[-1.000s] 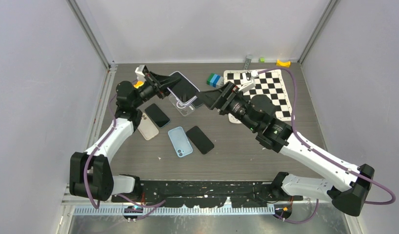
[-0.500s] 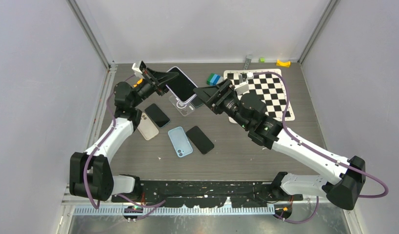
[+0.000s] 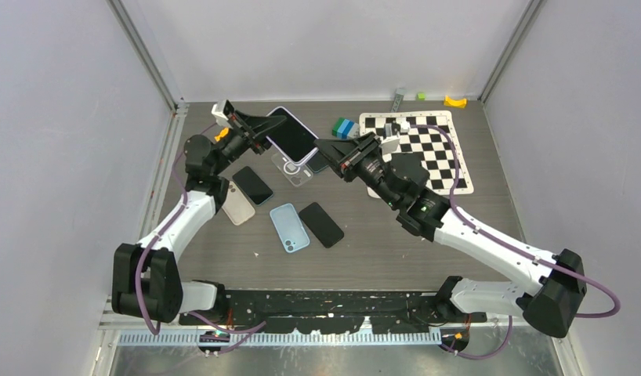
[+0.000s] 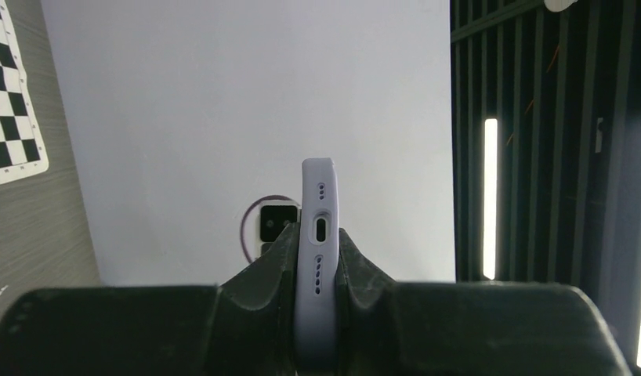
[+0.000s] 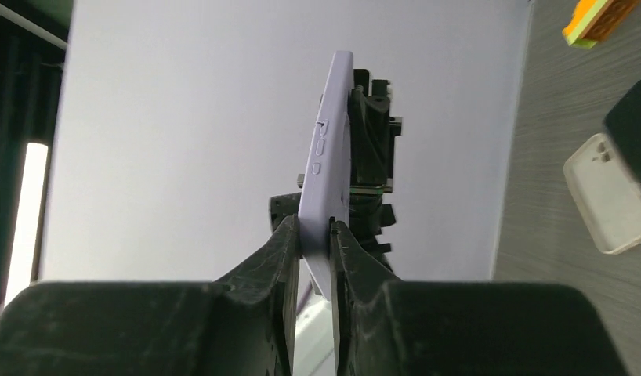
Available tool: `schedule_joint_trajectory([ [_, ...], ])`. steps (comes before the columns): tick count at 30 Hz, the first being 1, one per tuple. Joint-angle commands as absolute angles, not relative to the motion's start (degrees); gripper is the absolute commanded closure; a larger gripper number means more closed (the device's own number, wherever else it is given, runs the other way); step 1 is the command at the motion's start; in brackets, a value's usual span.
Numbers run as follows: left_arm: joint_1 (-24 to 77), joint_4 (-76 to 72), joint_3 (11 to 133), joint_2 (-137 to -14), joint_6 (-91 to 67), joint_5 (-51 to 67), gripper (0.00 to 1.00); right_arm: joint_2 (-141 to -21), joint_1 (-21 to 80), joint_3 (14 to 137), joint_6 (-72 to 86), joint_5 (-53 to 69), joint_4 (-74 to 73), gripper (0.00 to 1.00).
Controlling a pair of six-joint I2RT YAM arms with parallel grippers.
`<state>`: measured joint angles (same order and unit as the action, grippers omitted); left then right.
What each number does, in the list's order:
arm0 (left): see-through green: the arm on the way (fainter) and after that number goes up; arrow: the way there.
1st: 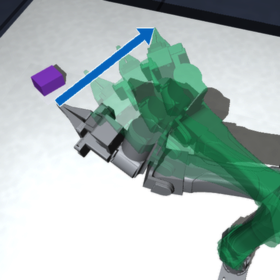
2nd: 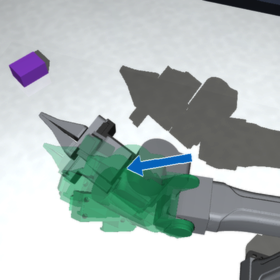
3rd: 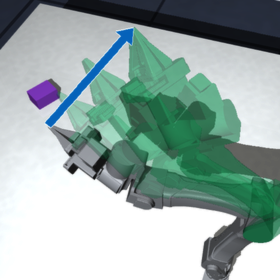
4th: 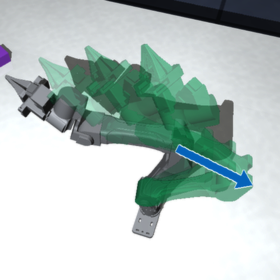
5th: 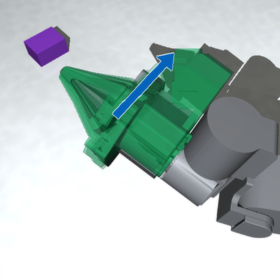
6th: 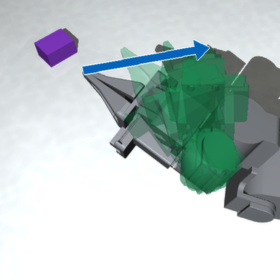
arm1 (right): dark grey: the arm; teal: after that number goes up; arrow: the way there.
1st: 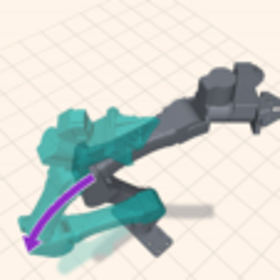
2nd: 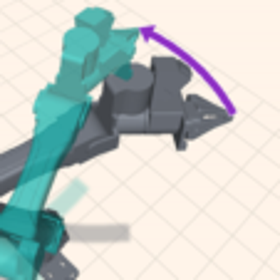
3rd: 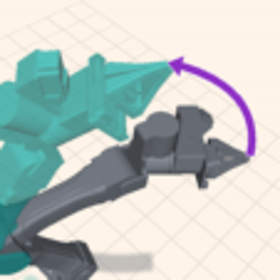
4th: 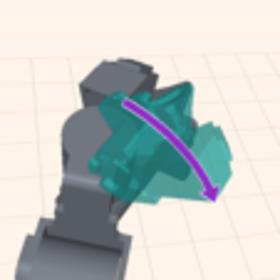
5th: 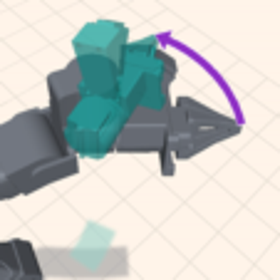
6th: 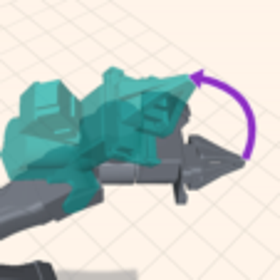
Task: Take the phone out of the phone case
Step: Remove the phone case from the phone.
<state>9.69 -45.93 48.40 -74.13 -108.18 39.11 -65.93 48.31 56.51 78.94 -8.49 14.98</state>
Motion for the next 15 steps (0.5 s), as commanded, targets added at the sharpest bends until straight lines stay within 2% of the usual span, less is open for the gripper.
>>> schedule_joint_trajectory([
  [1,9.4,-60.3,49.0,-71.1,-116.9,34.1,1.00,-68.2,46.1,49.6,92.0,-8.8,23.4,0.91],
  [6,9.5,-62.9,49.0,-70.7,-120.9,32.5,1.00,-72.8,44.7,43.1,104.6,-6.4,38.6,0.99],
  [10,10.1,-64.7,49.6,-70.5,-122.1,31.3,1.00,-79.1,44.7,41.4,113.0,-5.4,51.0,0.99],
  [15,10.7,-66.0,49.8,-70.4,-122.7,30.2,1.00,-83.9,44.7,41.9,120.0,-4.9,57.9,0.99],
])
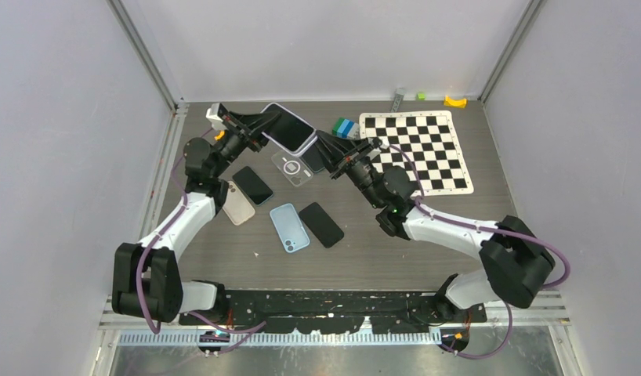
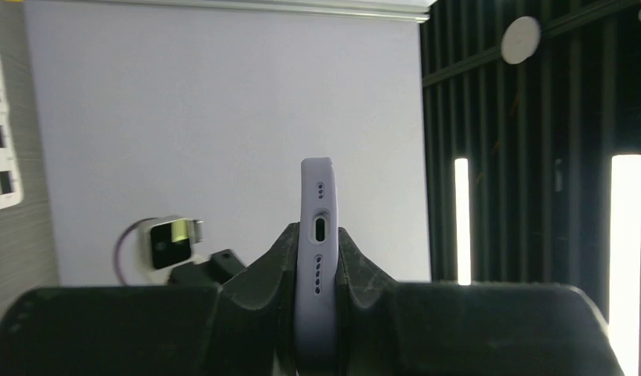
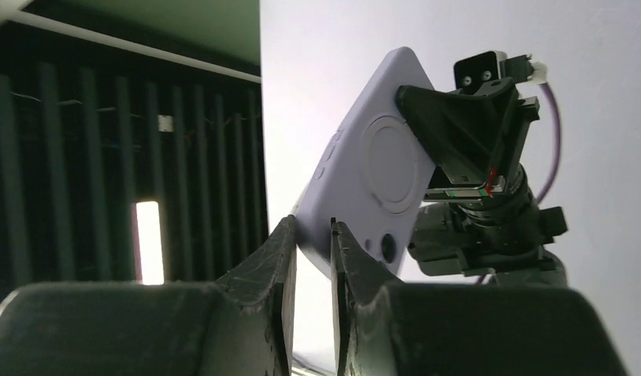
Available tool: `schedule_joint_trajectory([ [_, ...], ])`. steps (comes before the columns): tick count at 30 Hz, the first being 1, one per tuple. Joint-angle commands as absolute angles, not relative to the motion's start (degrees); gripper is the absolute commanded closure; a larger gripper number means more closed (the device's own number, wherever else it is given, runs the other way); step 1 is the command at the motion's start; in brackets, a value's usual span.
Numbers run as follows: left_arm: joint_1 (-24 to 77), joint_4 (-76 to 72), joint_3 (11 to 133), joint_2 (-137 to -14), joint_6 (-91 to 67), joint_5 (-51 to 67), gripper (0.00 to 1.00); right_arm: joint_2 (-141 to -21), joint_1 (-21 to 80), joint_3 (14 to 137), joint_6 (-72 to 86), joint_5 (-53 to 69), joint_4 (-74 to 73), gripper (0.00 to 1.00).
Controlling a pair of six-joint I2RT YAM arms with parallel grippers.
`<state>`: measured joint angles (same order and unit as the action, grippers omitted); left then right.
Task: Take the phone out of the phone case
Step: Remove the phone case from the phone.
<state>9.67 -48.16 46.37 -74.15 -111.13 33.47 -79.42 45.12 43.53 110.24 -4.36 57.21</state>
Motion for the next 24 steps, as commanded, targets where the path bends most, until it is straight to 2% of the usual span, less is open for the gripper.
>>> schedule_joint_trajectory([
  [1,10.7,-66.5,49.9,-70.5,-122.8,30.0,1.00,-84.8,44.7,42.3,121.2,-4.8,59.0,0.99],
  [8,10.9,-67.3,50.3,-70.5,-123.0,29.2,1.00,-86.4,44.8,44.4,121.3,-2.7,57.4,0.99],
  [13,10.9,-67.4,49.6,-70.5,-123.1,28.7,1.00,-81.8,44.2,46.3,110.3,-1.0,45.3,0.97],
  [15,10.9,-67.2,48.9,-70.6,-123.1,28.4,1.00,-78.3,43.8,47.5,102.7,-1.1,39.8,0.84],
  [16,10.9,-66.9,48.5,-70.5,-123.1,28.4,1.00,-75.5,43.7,48.0,100.1,-1.4,38.0,0.68],
  [17,10.9,-66.5,48.1,-70.6,-123.0,28.5,1.00,-74.1,43.7,49.0,94.1,-2.2,34.9,0.61],
  [18,10.9,-65.9,47.7,-70.6,-123.1,28.6,1.00,-71.2,43.6,50.6,87.8,-2.6,30.4,0.48],
  [20,10.9,-64.8,46.5,-70.7,-123.6,28.8,1.00,-66.8,43.6,52.5,79.2,-4.1,23.1,0.31],
  [21,10.9,-64.2,45.9,-70.9,-123.9,29.0,1.00,-65.6,43.6,54.3,76.6,-5.0,21.3,0.25],
  [24,10.9,-63.6,43.5,-71.4,-124.5,29.2,1.00,-60.1,43.6,58.3,65.4,-6.6,14.7,0.19],
])
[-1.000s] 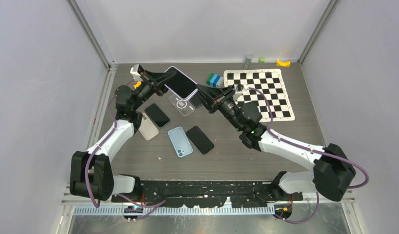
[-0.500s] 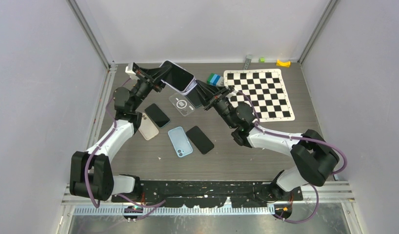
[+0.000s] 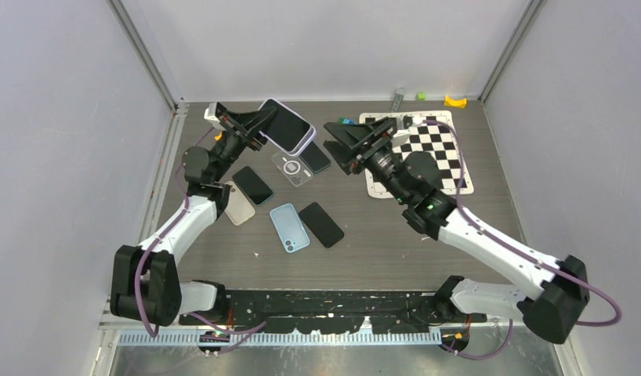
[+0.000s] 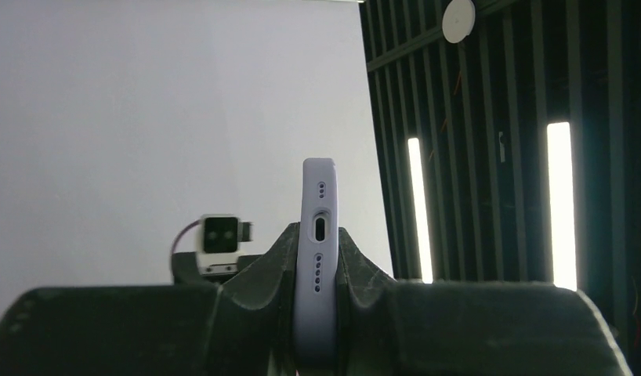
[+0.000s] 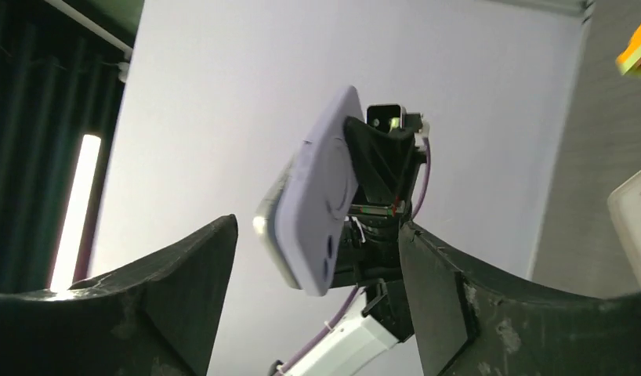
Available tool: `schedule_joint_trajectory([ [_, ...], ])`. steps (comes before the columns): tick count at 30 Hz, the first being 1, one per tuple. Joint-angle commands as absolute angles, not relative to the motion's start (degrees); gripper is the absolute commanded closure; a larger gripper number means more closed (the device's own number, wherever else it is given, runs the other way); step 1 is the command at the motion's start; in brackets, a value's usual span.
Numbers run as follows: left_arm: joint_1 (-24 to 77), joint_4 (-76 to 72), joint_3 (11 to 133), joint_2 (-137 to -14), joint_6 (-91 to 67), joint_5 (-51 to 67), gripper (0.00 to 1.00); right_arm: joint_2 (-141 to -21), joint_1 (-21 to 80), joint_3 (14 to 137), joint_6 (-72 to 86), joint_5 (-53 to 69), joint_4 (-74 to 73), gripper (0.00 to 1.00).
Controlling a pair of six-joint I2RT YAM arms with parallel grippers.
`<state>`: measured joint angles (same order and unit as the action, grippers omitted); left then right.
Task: Take the phone out of the phone case
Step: Remove the phone case from the phone.
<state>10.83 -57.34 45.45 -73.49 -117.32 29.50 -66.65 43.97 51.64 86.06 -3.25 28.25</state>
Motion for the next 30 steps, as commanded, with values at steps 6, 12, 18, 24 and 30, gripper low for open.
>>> schedule_joint_trajectory([
  [6,10.9,-63.6,40.7,-72.2,-125.7,29.3,1.00,-58.9,43.6,64.8,54.3,4.6,10.7,0.33],
  [12,10.9,-63.6,40.0,-72.1,-126.1,29.4,1.00,-63.6,43.5,67.6,56.6,15.1,12.9,0.56],
  [18,10.9,-63.6,39.7,-71.9,-126.9,29.5,1.00,-67.7,43.7,68.9,59.0,17.3,13.1,0.55],
  [24,10.9,-63.7,40.0,-71.7,-127.8,29.2,1.00,-69.8,43.7,69.1,59.6,16.2,13.4,0.61],
  [30,10.9,-65.8,40.9,-71.9,-127.8,28.3,1.00,-70.7,43.6,70.0,61.3,8.1,4.8,0.61],
])
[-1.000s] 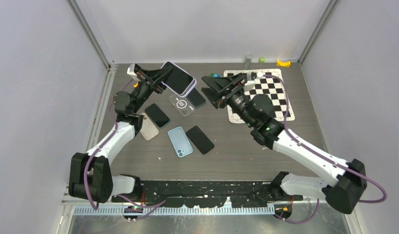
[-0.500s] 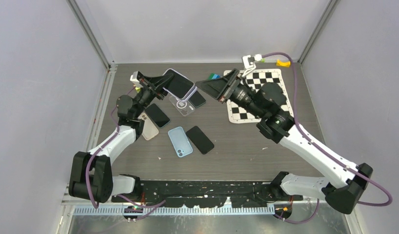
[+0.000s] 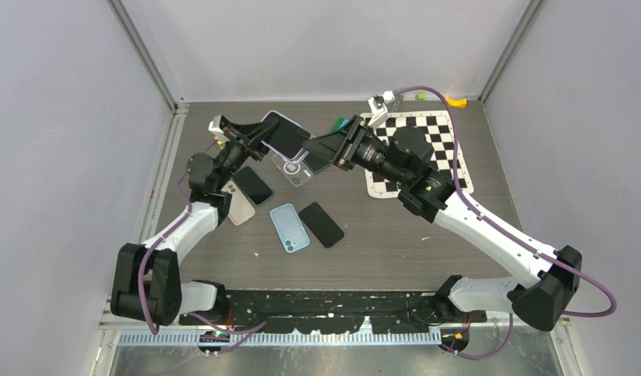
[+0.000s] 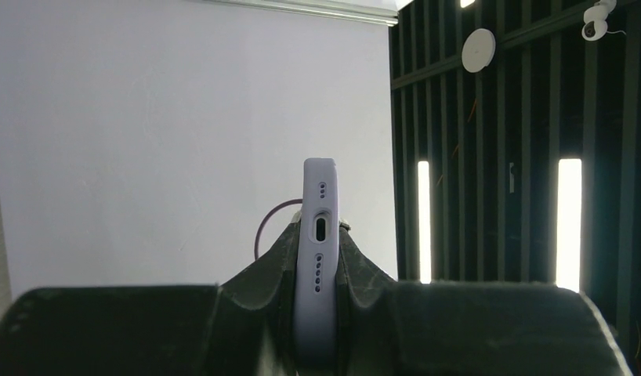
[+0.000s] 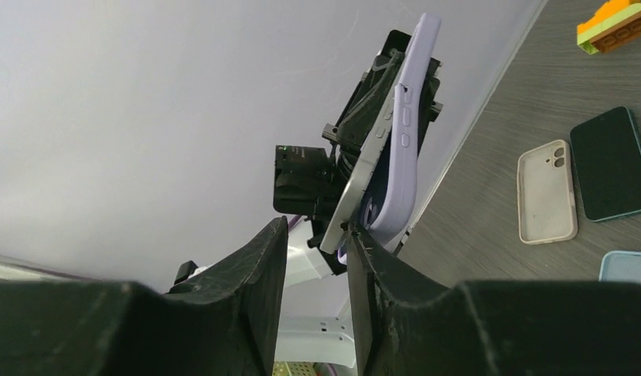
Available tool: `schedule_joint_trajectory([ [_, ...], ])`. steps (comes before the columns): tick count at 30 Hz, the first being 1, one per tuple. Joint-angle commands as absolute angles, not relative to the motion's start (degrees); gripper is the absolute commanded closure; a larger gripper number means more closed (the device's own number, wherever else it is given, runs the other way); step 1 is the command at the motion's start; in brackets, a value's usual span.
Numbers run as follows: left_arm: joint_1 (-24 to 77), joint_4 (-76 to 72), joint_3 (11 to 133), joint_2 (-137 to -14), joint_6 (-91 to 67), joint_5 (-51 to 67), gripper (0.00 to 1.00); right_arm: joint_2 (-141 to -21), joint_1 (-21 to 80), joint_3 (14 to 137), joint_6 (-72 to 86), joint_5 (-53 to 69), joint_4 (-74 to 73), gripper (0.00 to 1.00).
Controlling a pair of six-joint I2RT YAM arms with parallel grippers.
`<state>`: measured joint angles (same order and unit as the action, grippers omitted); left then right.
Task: Take the phone out of the phone case
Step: Remove the phone case from the phone.
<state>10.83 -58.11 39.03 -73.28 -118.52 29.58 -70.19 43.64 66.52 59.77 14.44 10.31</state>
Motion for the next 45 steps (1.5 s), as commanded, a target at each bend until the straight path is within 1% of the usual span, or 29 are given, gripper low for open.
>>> schedule_joint_trajectory([
  [1,10.9,-66.6,41.7,-72.2,-127.7,28.3,1.00,-70.7,43.6,70.3,61.4,5.0,1.6,0.60],
  [3,10.9,-67.7,43.9,-72.9,-127.0,29.2,1.00,-70.9,43.6,70.5,61.8,2.9,-2.0,0.57],
  [7,11.0,-66.8,49.7,-74.0,-123.1,34.4,1.00,-71.6,43.7,71.1,61.9,2.4,-2.9,0.52],
  [13,11.3,-59.3,55.6,-73.6,-114.6,43.1,1.00,-72.9,43.6,72.9,60.4,4.9,0.5,0.52],
  [18,11.3,-52.1,55.6,-71.5,-109.5,44.9,1.00,-74.0,43.6,72.7,61.8,7.6,6.6,0.58],
  [22,11.4,-50.5,55.4,-71.3,-108.4,45.5,0.99,-75.6,43.6,73.1,63.6,9.2,8.4,0.67],
  [24,11.3,-50.2,55.4,-71.6,-108.3,45.8,0.93,-76.1,43.6,73.1,64.4,9.5,9.0,0.79],
  [25,11.3,-49.8,55.3,-71.7,-108.0,45.9,0.88,-76.2,43.6,73.1,64.8,9.5,9.2,0.91],
  [26,11.3,-49.2,55.2,-71.6,-107.7,46.0,0.82,-76.1,43.6,73.0,65.0,9.2,9.3,0.97],
  [29,11.3,-46.4,55.1,-71.6,-104.2,46.4,0.69,-75.0,43.5,72.3,65.8,7.0,9.7,0.99],
  [32,11.3,-40.0,55.1,-71.1,-97.2,47.6,0.54,-73.2,43.3,70.7,67.2,3.8,10.2,0.99],
  [36,11.3,-38.0,53.3,-71.2,-93.0,48.1,0.35,-70.5,42.5,67.5,70.9,-0.6,12.0,0.99],
  [39,11.4,-37.3,51.4,-71.1,-90.5,47.9,0.24,-69.3,41.8,66.5,71.8,-3.0,10.8,0.99],
  [41,11.7,-36.8,50.1,-70.8,-88.6,47.2,0.21,-69.0,41.4,65.9,72.5,-3.0,10.5,0.99],
  [45,14.9,-35.1,46.8,-69.6,-84.4,45.0,0.21,-68.6,40.7,64.0,76.1,-3.1,11.5,0.99],
])
